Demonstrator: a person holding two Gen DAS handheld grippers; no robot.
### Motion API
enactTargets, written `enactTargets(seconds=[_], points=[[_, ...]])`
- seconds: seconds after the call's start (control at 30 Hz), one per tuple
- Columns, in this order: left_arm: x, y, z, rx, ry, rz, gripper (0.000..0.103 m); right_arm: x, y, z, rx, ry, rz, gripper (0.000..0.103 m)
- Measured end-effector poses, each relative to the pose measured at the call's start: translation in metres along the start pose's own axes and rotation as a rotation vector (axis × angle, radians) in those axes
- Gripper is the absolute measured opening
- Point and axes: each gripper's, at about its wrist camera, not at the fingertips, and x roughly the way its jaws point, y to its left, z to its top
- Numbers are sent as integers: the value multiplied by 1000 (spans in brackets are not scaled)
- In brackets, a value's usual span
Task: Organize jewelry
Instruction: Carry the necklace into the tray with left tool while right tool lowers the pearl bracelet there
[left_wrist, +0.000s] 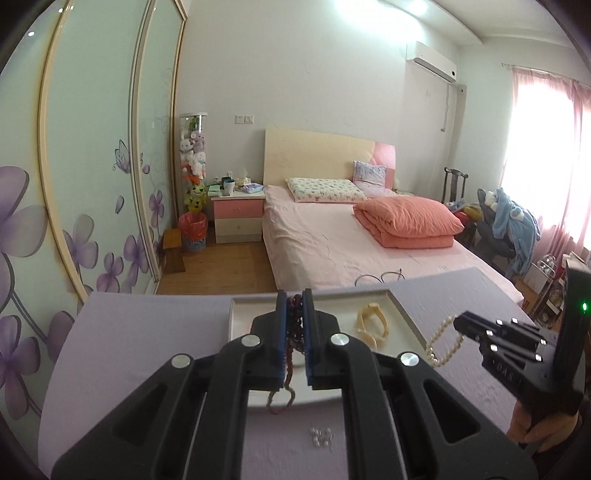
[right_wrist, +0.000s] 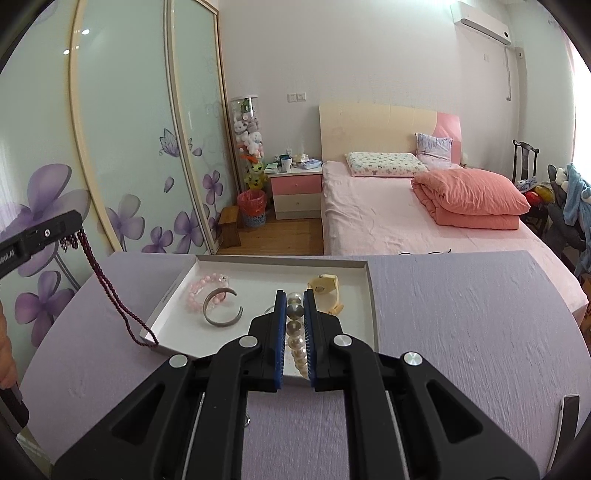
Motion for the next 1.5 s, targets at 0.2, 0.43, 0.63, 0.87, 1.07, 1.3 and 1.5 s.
enactTargets(seconds=[0.2,0.43,0.63,0.87,1.07,1.3,1.5], points=[[26,5,13,-21,4,11,8,17,-2,8,2,6,6,10],[63,9,16,-38,31,8,8,45,-3,9,6,36,5,10],[90,12,9,-37,58,1,8,63,-7,8,8,66,-1,10],[109,18,0,-44,90,23,21,70,-5,4,2,83,-5,10],[107,29,-8,-56,91,44,33,73,-3,5,-4,92,-4,10],[102,42,-17,-66,88,67,41,79,6,5,-20,104,13,10],[104,49,-25,-67,106,71,42,94,12,0,-34,127,15,10]])
